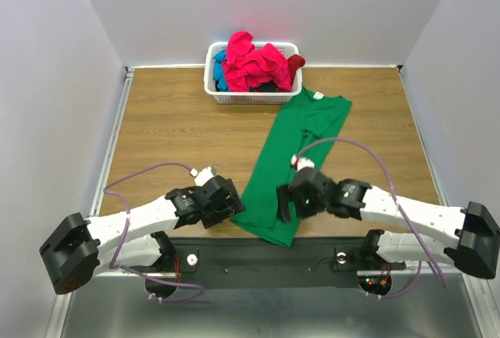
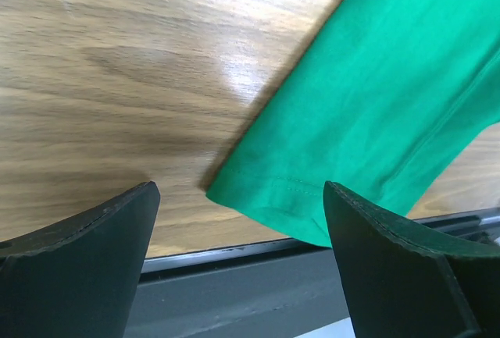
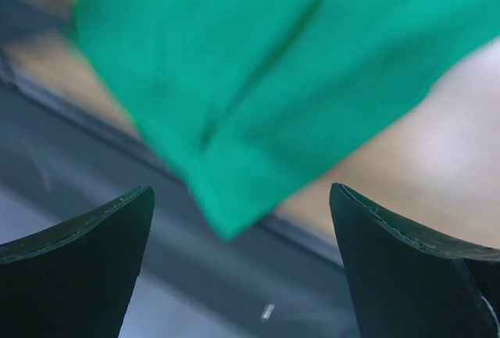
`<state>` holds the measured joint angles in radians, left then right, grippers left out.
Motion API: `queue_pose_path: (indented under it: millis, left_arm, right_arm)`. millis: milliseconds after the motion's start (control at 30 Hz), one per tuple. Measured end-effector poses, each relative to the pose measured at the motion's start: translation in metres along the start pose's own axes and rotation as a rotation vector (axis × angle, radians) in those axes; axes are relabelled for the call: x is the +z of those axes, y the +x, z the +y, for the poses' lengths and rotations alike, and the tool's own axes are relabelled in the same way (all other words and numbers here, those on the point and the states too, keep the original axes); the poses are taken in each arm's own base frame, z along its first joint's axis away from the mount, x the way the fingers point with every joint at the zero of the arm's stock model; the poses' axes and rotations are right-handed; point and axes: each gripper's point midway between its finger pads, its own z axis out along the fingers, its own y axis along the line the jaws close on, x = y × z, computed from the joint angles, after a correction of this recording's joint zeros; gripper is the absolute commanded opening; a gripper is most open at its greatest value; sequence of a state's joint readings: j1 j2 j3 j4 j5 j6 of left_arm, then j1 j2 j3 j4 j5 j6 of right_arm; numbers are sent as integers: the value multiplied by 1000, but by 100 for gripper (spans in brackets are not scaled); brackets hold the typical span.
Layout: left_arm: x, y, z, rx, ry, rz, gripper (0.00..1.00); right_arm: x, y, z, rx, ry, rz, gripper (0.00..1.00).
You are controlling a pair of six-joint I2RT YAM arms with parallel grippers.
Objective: Fold and stack the t-shirts
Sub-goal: Fold the tshirt
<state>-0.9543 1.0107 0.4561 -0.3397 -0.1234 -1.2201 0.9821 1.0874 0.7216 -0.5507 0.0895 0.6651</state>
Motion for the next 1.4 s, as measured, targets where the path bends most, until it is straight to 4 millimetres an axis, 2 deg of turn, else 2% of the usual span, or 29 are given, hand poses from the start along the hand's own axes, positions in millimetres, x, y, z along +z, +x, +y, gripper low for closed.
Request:
queue_pose_path:
  millis: [33,167,233,267,300,367,433,500,600,667,800,1000,1133,1267,1400]
  left_arm:
    - [2,2,0,7,-4,8,94]
    - [8,5,-8,25,20,31,85]
    - [10,8,-14,29,43,43,75]
    - [11,9,-14,33,48,48,71]
    - [12,11,-15,37,52,55,62]
    - [14,13,-15,45,55,65,54]
    - [16,16,-13,53,46,74,39]
    - [17,19,-12,61,44,82,20]
    - [20,23,-9,68,35,94,1]
    - [20,23,-10,66,38,97,0]
    - [21,25,-12,73,47,101,0]
    - [20,33,-16,96,61,114,0]
    - [19,38,-17,101,66,124,0]
    - [15,52,-18,117,75,161,0]
    - [2,67,-17,124,84,204,0]
  right_arm:
    - [1,24,4,-10,1,55,100]
    - [-4,86,28,-48,-17,189,100]
    - [-8,100,38,-43,-27,210,100]
    - [-8,104,39,-36,-23,213,100]
    - [-7,107,40,-24,-13,214,99]
    - [-2,109,38,-1,17,212,98]
    - [3,110,33,12,53,208,96]
    - [8,109,28,28,91,191,92]
    - [14,109,22,45,132,174,82]
    - [18,110,16,54,166,165,75]
    - [24,113,10,52,203,170,54]
    - [26,120,-3,84,227,167,1]
    - [22,125,-4,123,177,167,0]
    - [8,145,1,133,90,244,1]
    - [-11,163,18,103,-15,333,0]
